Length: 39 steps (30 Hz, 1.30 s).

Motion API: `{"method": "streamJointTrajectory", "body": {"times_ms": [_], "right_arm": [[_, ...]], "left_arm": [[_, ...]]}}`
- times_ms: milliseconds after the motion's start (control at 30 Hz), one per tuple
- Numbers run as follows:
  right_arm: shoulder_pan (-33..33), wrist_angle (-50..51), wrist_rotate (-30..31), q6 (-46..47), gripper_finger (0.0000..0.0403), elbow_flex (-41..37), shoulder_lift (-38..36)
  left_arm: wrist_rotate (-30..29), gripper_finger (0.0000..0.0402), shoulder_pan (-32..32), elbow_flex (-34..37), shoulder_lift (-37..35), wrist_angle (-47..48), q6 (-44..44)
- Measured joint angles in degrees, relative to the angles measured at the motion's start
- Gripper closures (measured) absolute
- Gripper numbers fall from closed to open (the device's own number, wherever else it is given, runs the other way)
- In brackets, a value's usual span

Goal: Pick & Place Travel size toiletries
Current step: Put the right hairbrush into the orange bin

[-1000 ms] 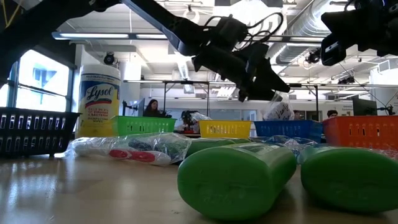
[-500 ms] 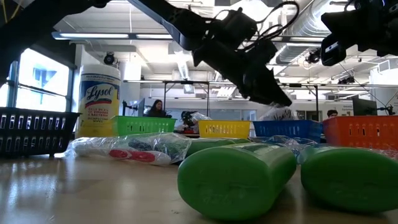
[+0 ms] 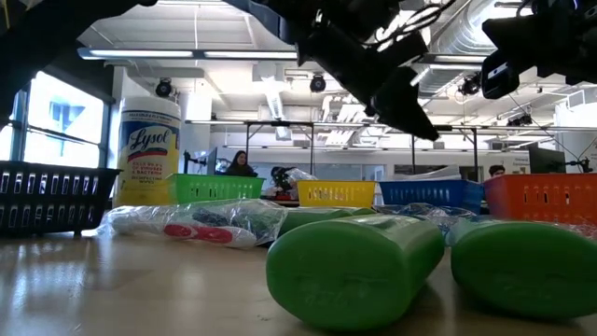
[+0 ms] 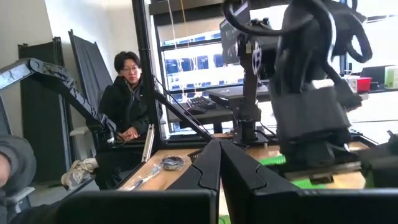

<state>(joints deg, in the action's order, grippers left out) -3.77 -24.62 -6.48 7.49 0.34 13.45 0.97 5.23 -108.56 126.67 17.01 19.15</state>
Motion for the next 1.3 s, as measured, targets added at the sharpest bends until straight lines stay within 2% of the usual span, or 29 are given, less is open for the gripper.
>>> {"method": "streamJointTrajectory", "body": {"times_ms": [67, 200, 300, 400, 500, 567, 667, 733, 833, 933, 1167, 1300], "right_arm": [[0.0, 0.1, -0.5, 0.0, 0.0400, 0.0, 0.0], [0.0, 0.3, -1.4, 0.2, 0.0400, 0.0, 0.0], [0.0, 0.5, -1.3, 0.2, 0.0400, 0.0, 0.0], [0.0, 0.7, -1.3, 0.2, 0.0400, 0.0, 0.0], [0.0, 0.9, -1.2, 0.2, 0.0401, 0.0, 0.0], [0.0, 1.2, -1.2, 0.2, 0.0401, 0.0, 0.0], [0.0, 1.4, -0.9, 0.2, 0.0401, 0.0, 0.0], [0.0, 1.6, -0.9, 0.2, 0.0401, 0.0, 0.0], [0.0, 1.8, -0.7, 0.2, 0.0401, 0.0, 0.0], [0.0, 1.9, -0.7, 0.2, 0.0401, 0.0, 0.0], [0.0, 3.1, -0.8, 0.2, 0.0401, 0.0, 0.0], [0.0, 3.4, -0.9, 0.2, 0.0401, 0.0, 0.0]], "left_arm": [[0.8, 0.0158, 0.0, -1.4, 0.0, 4.3, 0.1], [7.3, 0.0163, 0.0, -5.4, -0.7, 11.8, 0.1], [10.5, 0.0192, -0.3, -9.2, -3.6, 18.5, -0.1], [6.3, 0.0249, -1.8, -11.9, -8.6, 26.4, 0.4], [-1.9, 0.0327, -3.3, -12.7, -14.4, 35.9, 3.2], [-4.0, 0.0378, -3.2, -12.6, -18.1, 41.3, 2.3], [-3.3, 0.0388, -2.0, -12.2, -24.1, 47.6, -3.0], [-0.3, 0.0387, -0.9, -10.5, -28.6, 50.6, -5.5], [4.0, 0.0397, -0.6, -4.0, -36.0, 51.7, -7.6], [3.4, 0.0399, -0.8, 7.0, -44.7, 47.7, -10.5], [-4.1, 0.0401, -0.7, 42.2, -73.5, 18.0, -20.1], [-4.6, 0.0401, -0.7, 60.5, -90.2, 5.5, -20.7]]}}
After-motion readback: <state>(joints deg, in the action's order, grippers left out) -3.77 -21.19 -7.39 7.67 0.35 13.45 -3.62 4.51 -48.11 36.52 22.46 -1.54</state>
